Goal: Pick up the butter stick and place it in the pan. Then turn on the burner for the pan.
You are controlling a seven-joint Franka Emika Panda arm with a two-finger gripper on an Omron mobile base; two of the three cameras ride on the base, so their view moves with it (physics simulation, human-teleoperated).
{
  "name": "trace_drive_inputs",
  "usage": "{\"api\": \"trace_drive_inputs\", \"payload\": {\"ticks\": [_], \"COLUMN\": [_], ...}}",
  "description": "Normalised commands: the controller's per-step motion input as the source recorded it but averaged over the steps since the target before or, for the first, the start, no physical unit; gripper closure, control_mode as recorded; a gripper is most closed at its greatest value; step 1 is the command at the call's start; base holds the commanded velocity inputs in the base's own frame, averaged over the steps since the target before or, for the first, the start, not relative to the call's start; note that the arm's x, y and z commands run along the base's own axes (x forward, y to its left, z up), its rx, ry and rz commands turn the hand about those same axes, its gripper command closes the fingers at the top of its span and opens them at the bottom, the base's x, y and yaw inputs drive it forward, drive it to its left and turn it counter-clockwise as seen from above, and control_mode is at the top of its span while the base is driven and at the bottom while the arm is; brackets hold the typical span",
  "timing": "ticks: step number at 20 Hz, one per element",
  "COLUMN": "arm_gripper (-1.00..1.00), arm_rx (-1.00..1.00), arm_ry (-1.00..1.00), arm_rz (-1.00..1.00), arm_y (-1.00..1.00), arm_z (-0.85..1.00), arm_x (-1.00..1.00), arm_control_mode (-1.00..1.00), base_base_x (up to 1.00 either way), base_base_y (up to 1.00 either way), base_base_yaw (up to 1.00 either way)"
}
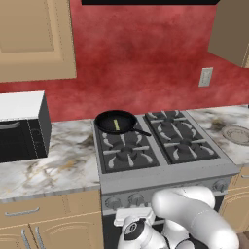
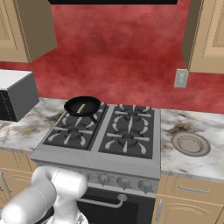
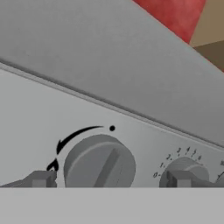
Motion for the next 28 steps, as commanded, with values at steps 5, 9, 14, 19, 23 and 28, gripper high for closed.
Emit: {"api": "trace_drive_inputs", "payload": {"ticks": [5, 9, 14, 19, 23, 28], "arm_gripper": [-1.00, -1.00, -1.00, -1.00, -1.00, -1.00], "arm_rx": [0.02, 0.01, 0.02, 0.00, 0.00, 0.00], "arm_ry": [0.00, 0.00, -0.01, -0.04, -0.07, -0.12], "arm_rz": [0.00, 0.00, 0.00, 0.00, 0.00, 0.00], "arm_y": [-0.45, -0.36, -0.30, -0.21, -0.14, -0.17], "arm_z": [0.00, 0.00, 0.00, 0.00, 0.00, 0.01], "arm_x": [0.22, 0.28, 0.31, 0.22, 0.08, 0.00], "arm_control_mode": [-1.00, -1.00, -1.00, -1.00, -1.00, -1.00], "base_base_x": [0.00, 0.00, 0.00, 0.00, 0.00, 0.00], "base_base_y": [0.00, 0.00, 0.00, 0.00, 0.00, 0.00], "base_base_yaw": [0.00, 0.00, 0.00, 0.00, 0.00, 0.00]}}
